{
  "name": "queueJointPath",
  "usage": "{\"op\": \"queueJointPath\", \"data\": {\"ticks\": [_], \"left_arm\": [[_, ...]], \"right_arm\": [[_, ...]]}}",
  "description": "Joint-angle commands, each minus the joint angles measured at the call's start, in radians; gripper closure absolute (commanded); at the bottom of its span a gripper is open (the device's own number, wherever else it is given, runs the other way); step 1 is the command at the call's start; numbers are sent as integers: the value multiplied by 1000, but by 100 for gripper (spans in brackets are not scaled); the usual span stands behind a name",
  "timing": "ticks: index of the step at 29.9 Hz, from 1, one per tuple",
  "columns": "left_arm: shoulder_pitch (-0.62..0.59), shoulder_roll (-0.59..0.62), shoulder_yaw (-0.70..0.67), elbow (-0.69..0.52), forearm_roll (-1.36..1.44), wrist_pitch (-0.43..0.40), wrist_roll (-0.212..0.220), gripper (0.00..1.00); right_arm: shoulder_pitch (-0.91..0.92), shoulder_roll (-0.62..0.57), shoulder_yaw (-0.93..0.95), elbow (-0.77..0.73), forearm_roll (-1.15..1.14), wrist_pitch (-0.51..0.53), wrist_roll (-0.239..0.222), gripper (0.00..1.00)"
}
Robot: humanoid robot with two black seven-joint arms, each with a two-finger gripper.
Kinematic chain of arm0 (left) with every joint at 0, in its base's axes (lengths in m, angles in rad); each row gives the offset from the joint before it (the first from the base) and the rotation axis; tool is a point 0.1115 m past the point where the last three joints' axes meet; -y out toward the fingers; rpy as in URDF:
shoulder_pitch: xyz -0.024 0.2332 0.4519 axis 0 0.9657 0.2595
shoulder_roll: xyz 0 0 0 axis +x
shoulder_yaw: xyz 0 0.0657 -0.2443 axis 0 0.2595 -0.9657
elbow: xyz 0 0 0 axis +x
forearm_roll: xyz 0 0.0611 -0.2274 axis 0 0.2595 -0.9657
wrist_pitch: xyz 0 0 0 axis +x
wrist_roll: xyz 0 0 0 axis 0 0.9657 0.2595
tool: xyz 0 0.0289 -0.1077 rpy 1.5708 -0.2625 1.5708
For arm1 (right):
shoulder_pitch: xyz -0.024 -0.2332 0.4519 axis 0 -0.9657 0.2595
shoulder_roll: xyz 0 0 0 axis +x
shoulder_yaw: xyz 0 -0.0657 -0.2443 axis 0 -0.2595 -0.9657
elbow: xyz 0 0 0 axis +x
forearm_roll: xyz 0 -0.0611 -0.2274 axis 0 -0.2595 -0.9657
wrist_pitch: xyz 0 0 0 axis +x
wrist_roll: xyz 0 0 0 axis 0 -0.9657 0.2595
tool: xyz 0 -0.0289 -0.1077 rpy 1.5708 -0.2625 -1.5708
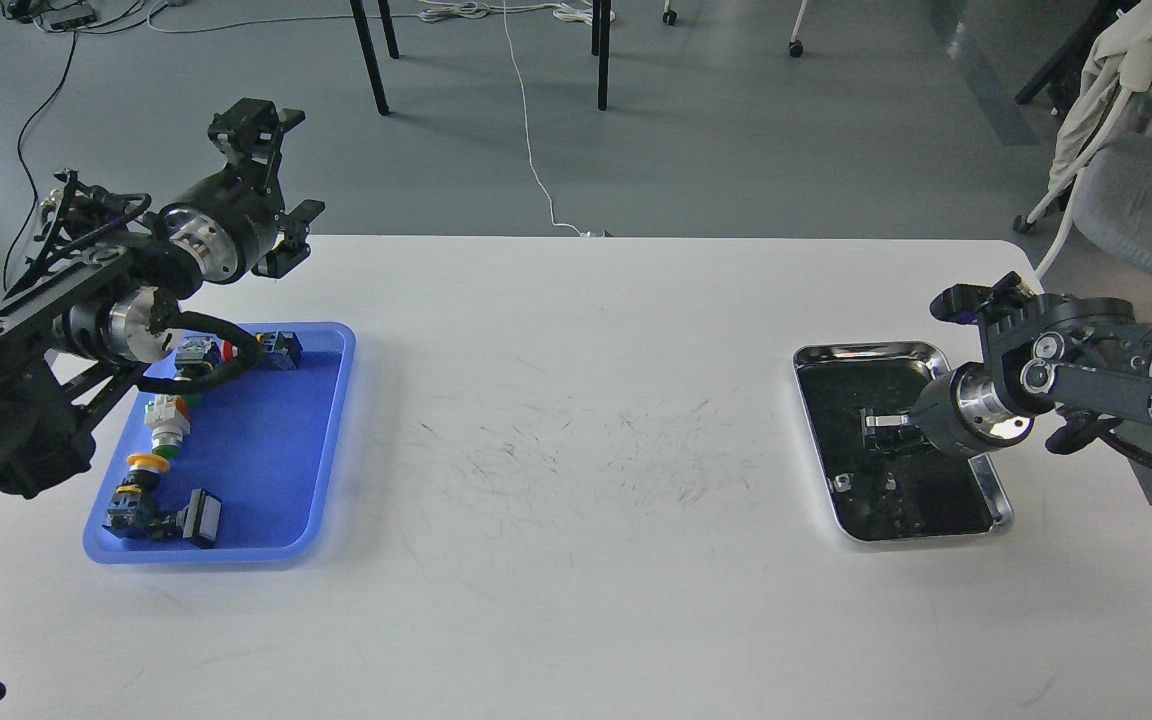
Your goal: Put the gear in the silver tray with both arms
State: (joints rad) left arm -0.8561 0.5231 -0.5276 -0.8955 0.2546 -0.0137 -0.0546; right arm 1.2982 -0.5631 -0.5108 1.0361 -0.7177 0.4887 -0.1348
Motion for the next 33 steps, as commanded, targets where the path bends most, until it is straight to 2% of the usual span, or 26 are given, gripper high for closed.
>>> {"op": "queueJointPath", "data": {"ticks": [1, 2, 6, 10, 15, 20, 23, 26, 28, 33], "left_arm": [[2, 0, 0, 3, 0, 0, -1, 2], [2, -2, 0, 3, 0, 0, -1, 2], [2, -5, 0, 18, 0, 0, -1, 2], [0, -15, 0, 32, 0, 0, -1, 2], [-1, -38, -2, 32, 0, 3, 1, 2], [-1, -75, -17, 32, -3, 31, 1, 2], [0, -78, -18, 32, -12, 28, -1, 2], [5, -86, -44, 32, -24, 21, -2, 2], [12, -94, -106, 40, -63, 17, -1, 2], [34, -162, -167, 119, -118, 0, -4, 2]], "right_arm": [[3, -3, 3, 4, 3, 0, 0, 25], [4, -4, 3, 8, 4, 0, -2, 9], [15, -12, 24, 16, 14, 0, -3, 4], [26, -35, 173, -8, 33, 0, -3, 4], [-39, -58, 527, -143, 138, 0, 3, 3], [-164, -14, 944, -385, 433, 0, 21, 4], [-223, 37, 1122, -528, 645, 0, 20, 3], [-337, 57, 1224, -577, 922, 0, 20, 3], [-417, 61, 1250, -573, 1026, 0, 20, 3], [-534, 195, 1316, -570, 1054, 0, 23, 2]]}}
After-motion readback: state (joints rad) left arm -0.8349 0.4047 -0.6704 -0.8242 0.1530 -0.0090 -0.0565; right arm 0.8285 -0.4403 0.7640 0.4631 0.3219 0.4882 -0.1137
